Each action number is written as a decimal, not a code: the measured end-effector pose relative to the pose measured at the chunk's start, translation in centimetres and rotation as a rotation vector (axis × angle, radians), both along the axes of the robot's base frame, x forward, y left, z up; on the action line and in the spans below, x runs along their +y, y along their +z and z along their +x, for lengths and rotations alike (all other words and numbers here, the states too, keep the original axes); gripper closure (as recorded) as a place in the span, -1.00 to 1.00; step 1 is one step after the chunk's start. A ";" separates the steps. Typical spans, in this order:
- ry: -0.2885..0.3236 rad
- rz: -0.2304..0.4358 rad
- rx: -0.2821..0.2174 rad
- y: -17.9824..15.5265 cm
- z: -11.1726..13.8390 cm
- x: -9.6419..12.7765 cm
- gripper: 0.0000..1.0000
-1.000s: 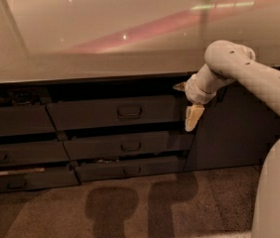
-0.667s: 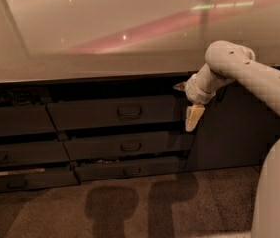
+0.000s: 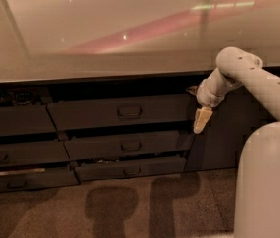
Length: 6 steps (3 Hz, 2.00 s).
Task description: Open top drawer
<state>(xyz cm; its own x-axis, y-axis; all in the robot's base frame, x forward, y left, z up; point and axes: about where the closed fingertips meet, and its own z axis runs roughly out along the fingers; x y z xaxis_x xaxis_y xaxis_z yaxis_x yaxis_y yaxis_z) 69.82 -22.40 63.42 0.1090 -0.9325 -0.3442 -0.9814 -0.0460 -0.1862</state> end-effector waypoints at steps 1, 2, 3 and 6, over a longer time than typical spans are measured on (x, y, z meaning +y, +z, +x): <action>0.000 0.000 0.000 0.0 0.0 0.0 -1.00; 0.000 0.000 0.000 0.0 0.0 0.0 -0.65; 0.000 0.000 0.000 0.0 0.0 0.0 -0.21; 0.000 0.000 0.000 0.0 0.0 0.0 1.00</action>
Offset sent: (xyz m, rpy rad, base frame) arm 0.0000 0.0000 0.0000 0.0000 0.0000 0.0000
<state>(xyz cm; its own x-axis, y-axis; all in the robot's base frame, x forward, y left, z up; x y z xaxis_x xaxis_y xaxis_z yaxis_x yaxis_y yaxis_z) 69.82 -22.39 63.39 0.1091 -0.9325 -0.3444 -0.9815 -0.0462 -0.1858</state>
